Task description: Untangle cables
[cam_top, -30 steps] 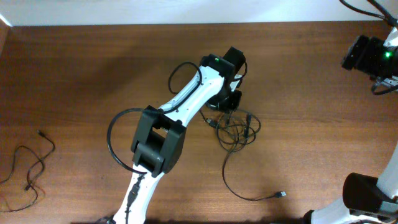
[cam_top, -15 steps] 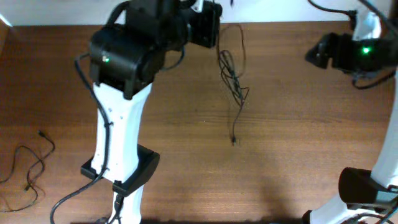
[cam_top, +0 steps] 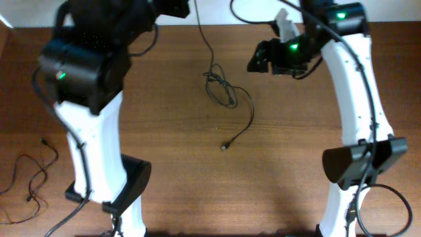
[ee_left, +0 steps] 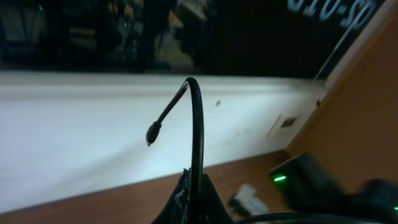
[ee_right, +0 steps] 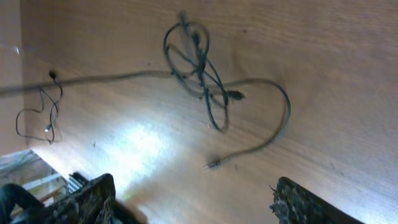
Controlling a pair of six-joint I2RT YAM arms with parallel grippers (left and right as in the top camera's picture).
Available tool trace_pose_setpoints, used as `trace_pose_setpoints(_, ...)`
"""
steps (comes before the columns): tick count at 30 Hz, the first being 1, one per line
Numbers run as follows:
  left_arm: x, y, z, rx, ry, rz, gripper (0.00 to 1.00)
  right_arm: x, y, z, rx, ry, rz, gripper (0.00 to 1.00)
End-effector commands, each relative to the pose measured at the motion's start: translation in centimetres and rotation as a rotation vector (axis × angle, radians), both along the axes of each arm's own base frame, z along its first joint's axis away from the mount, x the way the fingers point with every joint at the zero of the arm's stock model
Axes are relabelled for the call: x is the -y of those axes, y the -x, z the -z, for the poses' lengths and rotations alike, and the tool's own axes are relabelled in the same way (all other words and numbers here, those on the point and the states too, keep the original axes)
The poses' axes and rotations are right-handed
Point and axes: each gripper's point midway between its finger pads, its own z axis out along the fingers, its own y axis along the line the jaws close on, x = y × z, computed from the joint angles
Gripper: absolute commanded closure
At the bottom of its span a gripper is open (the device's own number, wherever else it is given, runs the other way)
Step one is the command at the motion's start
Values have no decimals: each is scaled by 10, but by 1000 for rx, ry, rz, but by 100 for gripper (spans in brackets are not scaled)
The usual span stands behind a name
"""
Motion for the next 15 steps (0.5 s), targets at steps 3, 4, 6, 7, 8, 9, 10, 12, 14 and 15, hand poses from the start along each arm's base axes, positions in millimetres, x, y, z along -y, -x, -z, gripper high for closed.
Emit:
trace_pose_setpoints(3,-44,35,-39,81,41,-105,100,-56,-13,12,97,-5,-104,18)
trace_pose_setpoints(4,-47,33,-37,70,42,-113,100,-60,-12,12,104,-5,-113,18)
trace_pose_setpoints(6,-55,30,-33,56,36,-134,100,-69,-12,21,108,34,-126,19)
trace_pose_setpoints(7,-58,29,-32,56,36,-143,100,-74,-10,29,89,51,-124,19)
trace_pose_setpoints(8,-62,28,-32,55,36,-153,100,-80,-7,37,70,56,-138,19)
trace_pose_setpoints(9,-69,26,-32,54,34,-171,100,-87,-2,46,33,62,-139,19)
trace_pose_setpoints(10,-72,25,-32,53,34,-180,100,-90,2,50,13,63,-145,20)
trace_pose_setpoints(12,-82,23,-30,47,35,-204,100,-101,13,56,-12,63,-179,21)
trace_pose_setpoints(14,-84,22,-30,47,36,-210,100,-116,25,68,-18,73,-236,21)
trace_pose_setpoints(15,-84,22,-30,47,36,-210,100,-122,27,75,-22,73,-250,22)
